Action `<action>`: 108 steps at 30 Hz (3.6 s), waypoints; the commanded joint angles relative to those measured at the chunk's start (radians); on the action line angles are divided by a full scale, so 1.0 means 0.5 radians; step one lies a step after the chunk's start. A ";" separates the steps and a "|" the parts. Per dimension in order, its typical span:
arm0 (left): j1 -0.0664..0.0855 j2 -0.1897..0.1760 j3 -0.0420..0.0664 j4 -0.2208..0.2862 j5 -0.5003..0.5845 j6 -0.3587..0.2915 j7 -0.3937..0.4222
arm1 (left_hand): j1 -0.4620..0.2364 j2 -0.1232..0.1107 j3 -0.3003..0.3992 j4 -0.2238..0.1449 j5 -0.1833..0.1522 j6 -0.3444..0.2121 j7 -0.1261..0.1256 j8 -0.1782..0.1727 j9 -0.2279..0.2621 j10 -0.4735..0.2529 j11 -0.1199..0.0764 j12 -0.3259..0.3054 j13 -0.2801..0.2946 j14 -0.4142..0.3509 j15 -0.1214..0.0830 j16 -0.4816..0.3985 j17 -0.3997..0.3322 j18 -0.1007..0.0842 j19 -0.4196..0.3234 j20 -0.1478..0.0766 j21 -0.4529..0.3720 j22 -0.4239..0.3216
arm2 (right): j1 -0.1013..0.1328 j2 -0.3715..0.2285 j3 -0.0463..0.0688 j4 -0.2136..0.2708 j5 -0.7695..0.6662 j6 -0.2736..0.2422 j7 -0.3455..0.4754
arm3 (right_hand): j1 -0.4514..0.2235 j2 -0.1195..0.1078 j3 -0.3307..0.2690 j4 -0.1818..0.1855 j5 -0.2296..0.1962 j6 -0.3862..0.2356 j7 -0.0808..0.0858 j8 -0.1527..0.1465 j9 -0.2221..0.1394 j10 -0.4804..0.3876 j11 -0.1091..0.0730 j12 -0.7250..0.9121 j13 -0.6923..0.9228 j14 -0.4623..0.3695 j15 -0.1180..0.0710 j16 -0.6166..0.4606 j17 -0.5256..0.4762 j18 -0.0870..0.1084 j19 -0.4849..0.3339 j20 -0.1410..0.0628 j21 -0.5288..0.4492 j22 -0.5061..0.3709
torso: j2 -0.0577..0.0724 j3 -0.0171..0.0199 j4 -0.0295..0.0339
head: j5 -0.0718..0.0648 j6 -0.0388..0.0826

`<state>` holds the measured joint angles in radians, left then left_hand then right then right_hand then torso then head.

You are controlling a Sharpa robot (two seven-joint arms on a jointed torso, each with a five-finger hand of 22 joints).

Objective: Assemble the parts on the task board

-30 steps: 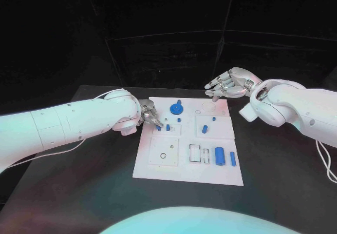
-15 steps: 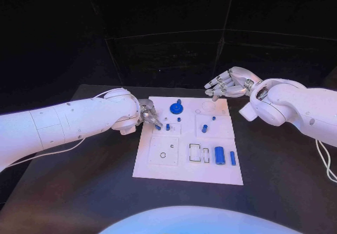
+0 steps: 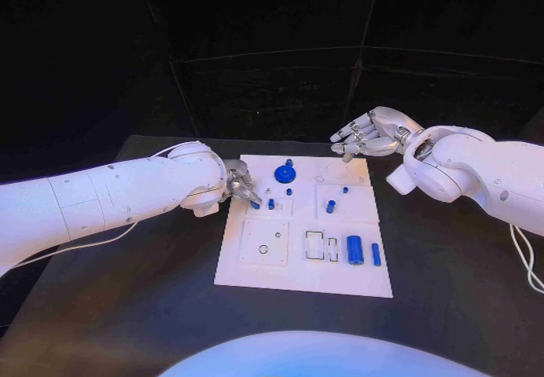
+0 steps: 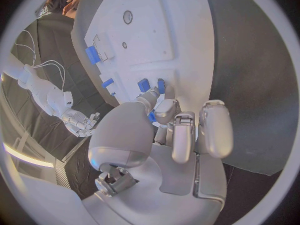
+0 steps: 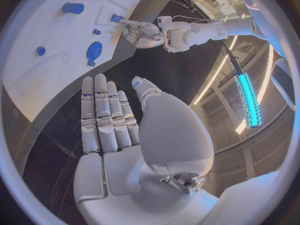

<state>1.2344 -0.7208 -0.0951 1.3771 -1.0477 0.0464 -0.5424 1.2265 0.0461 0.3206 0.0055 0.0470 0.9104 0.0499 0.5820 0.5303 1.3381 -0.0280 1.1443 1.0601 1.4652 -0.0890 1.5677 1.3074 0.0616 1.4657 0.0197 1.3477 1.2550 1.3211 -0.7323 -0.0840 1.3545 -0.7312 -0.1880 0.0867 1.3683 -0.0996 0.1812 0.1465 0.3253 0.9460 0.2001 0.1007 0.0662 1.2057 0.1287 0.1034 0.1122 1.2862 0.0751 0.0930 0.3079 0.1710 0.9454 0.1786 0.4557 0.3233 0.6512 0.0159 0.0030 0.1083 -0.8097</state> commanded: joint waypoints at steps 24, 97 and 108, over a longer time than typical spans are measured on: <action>-0.001 0.053 -0.003 -0.066 -0.015 0.059 -0.047 | -0.187 -0.100 0.329 -0.181 0.008 0.028 -0.031 0.097 0.065 0.024 -0.018 -0.018 -0.028 0.211 -0.009 0.006 0.527 0.012 0.025 -0.008 -0.006 0.014 | 0.003 0.006 0.001 0.000 -0.002 0.014 0.022 | 0.003 0.011 -0.005 -0.005 0.010 -0.007 0.005 -0.005 0.003 -0.016 0.000 0.006 -0.005 -0.011 -0.001 -0.010 -0.002 0.018 -0.006 0.013 -0.017 -0.005 | -0.001 0.0013 -0.001 | -0.006 -0.010; -0.002 0.021 -0.002 -0.104 0.207 -0.398 0.308 | -0.407 -0.225 -0.485 0.178 0.010 -0.083 -0.020 0.236 0.138 -0.108 -0.008 -0.132 -0.220 0.211 -0.010 0.006 0.527 0.047 -0.033 -0.015 -0.171 -0.145 | 0.003 0.003 0.001 -0.006 -0.002 0.016 0.027 | -0.004 0.012 -0.012 0.000 0.009 -0.010 0.008 -0.005 0.002 -0.023 0.003 0.010 -0.010 -0.015 0.002 -0.015 -0.002 0.018 -0.006 0.016 -0.026 -0.010 | -0.001 0.0007 0.001 | -0.025 -0.020; -0.001 0.043 -0.004 -0.144 0.429 -0.468 1.005 | 0.153 -0.033 -0.366 -0.030 0.014 -0.421 0.212 -0.082 -0.143 -0.951 0.213 -0.925 -0.943 -0.492 0.190 -0.983 -0.715 0.216 -0.664 0.149 -1.315 -1.253 | 0.003 0.003 0.001 -0.010 -0.002 0.013 0.027 | -0.005 0.013 -0.013 0.001 0.009 -0.010 0.008 -0.005 0.003 -0.024 0.004 0.011 -0.011 -0.016 0.002 -0.016 -0.002 0.018 -0.006 0.017 -0.027 -0.011 | 0.001 -0.0006 -0.001 | -0.036 0.001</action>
<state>1.2322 -0.7041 -0.0978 1.3049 -0.8903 -0.1519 -0.2301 1.2877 0.0261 0.1313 0.0012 0.0501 0.7002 0.1485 0.5484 0.4659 0.8768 0.0757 0.6951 0.5984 1.2440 0.0022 1.1070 0.9839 0.1626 1.1442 0.0901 0.7033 0.6370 1.3209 -0.7315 -0.0840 1.3493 -0.7312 -0.1841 0.0903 1.3683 -0.0996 0.1812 0.1465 0.3253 0.9460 0.2001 0.1007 0.0662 1.2021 0.1322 0.1034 0.1074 1.2862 0.0751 0.0895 0.3080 0.1710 0.9418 0.1822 0.4460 0.3194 0.6509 0.0163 0.0036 0.0921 -0.8117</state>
